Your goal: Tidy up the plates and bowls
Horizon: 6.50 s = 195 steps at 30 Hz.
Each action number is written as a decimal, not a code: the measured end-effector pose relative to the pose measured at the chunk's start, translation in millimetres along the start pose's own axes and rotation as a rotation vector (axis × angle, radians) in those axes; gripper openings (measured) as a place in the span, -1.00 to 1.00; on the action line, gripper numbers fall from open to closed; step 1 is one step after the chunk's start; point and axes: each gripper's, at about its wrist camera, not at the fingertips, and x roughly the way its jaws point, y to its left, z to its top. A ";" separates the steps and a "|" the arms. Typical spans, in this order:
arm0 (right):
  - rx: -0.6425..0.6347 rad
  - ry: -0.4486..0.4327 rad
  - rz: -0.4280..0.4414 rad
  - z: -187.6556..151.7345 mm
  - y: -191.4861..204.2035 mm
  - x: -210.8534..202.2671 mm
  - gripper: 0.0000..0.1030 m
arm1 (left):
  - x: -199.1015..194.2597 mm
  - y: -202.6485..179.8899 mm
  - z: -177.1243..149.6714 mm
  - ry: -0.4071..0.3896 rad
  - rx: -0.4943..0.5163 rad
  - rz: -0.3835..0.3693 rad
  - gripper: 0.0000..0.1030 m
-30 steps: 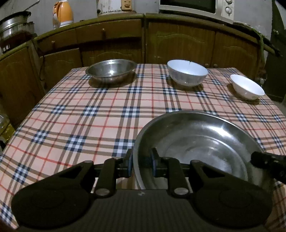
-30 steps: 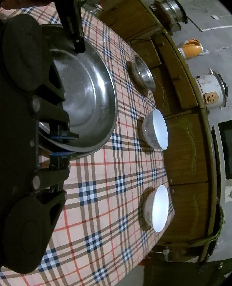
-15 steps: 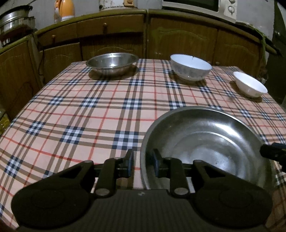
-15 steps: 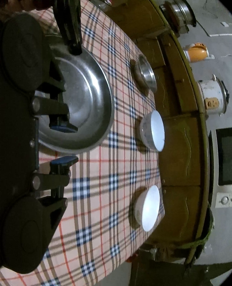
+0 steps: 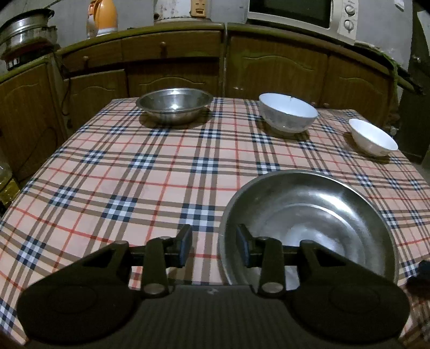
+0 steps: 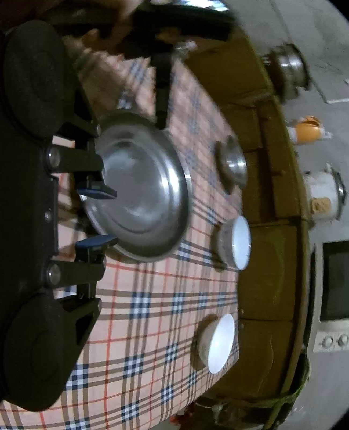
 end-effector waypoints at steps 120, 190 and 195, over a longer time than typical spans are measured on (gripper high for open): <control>0.095 -0.079 0.086 121.6 93.4 72.9 -0.56 | -37.3 101.9 61.9 -0.035 -0.035 0.122 -0.52; 0.063 -0.120 0.090 216.8 80.2 167.2 0.15 | 39.5 133.8 155.9 -0.105 -0.053 0.153 0.40; 0.104 -0.078 0.099 239.4 72.4 210.1 0.17 | 82.0 132.6 178.4 -0.070 -0.051 0.151 0.40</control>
